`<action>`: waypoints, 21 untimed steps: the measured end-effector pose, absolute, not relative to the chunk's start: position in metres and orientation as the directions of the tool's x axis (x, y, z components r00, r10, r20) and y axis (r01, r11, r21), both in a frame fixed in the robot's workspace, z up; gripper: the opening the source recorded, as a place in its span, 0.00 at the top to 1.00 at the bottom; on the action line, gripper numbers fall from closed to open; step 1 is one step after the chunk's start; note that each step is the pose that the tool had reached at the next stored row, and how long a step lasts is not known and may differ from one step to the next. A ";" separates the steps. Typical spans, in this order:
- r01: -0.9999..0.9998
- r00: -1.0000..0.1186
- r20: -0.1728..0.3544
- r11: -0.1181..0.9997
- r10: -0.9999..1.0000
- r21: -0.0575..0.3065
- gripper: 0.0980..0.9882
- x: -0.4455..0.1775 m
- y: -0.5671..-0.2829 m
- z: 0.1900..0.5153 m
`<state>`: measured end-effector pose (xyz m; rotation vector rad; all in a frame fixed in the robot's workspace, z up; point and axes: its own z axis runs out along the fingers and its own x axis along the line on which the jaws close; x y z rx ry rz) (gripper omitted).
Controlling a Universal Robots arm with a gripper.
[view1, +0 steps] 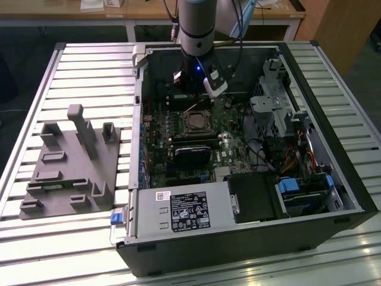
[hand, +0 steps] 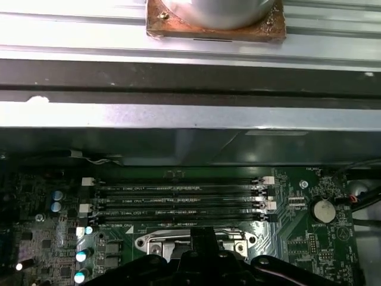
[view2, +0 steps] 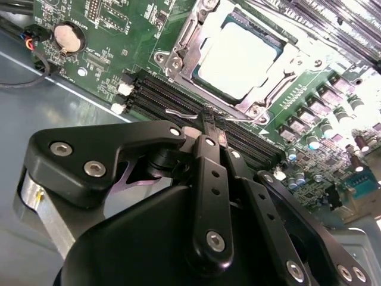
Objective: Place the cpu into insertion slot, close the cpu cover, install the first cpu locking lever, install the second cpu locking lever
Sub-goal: 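Install the first cpu locking lever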
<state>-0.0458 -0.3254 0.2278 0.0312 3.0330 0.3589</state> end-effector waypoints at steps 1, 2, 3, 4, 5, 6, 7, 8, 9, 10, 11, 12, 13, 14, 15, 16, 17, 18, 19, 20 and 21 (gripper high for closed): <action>0.010 -0.996 -0.084 0.972 0.030 0.233 0.99 -0.046 -0.325 0.227; 0.010 -0.996 -0.084 0.972 0.030 0.233 0.99 -0.046 -0.324 0.226; 0.010 -0.996 -0.084 0.973 0.030 0.232 0.99 -0.046 -0.323 0.225; 0.010 -0.996 -0.084 0.973 0.030 0.232 0.99 -0.046 -0.322 0.225; 0.010 -0.996 -0.084 0.973 0.030 0.231 0.99 -0.046 -0.320 0.224; 0.010 -0.996 -0.084 0.973 0.030 0.231 0.99 -0.046 -0.319 0.223; 0.010 -0.996 -0.084 0.973 0.030 0.230 0.99 -0.046 -0.318 0.223; 0.010 -0.996 -0.084 0.973 0.030 0.229 0.99 -0.046 -0.317 0.222; 0.010 -0.996 -0.084 0.973 0.030 0.229 0.99 -0.046 -0.316 0.221; 0.011 -0.996 -0.084 0.974 0.031 0.228 0.99 -0.046 -0.316 0.220; 0.011 -0.996 -0.085 0.974 0.031 0.226 0.99 -0.045 -0.316 0.219; 0.012 -0.996 -0.085 0.974 0.032 0.225 0.99 -0.045 -0.315 0.218; 0.013 -0.996 -0.085 0.974 0.033 0.225 0.99 -0.045 -0.315 0.218; 0.014 -0.996 -0.085 0.974 0.034 0.224 0.99 -0.045 -0.315 0.217; 0.016 -0.996 -0.085 0.975 0.035 0.223 0.99 -0.045 -0.314 0.216; 0.017 -0.996 -0.085 0.975 0.037 0.223 0.99 -0.045 -0.314 0.215; 0.018 -0.996 -0.085 0.975 0.038 0.221 0.99 -0.044 -0.313 0.215; 0.019 -0.996 -0.085 0.975 0.038 0.219 0.99 -0.044 -0.313 0.215; 0.019 -0.996 -0.085 0.976 0.038 0.219 0.99 -0.044 -0.313 0.215; 0.019 -0.996 -0.085 0.976 0.038 0.219 0.99 -0.044 -0.313 0.215; 0.019 -0.996 -0.085 0.976 0.038 0.219 0.99 -0.044 -0.313 0.215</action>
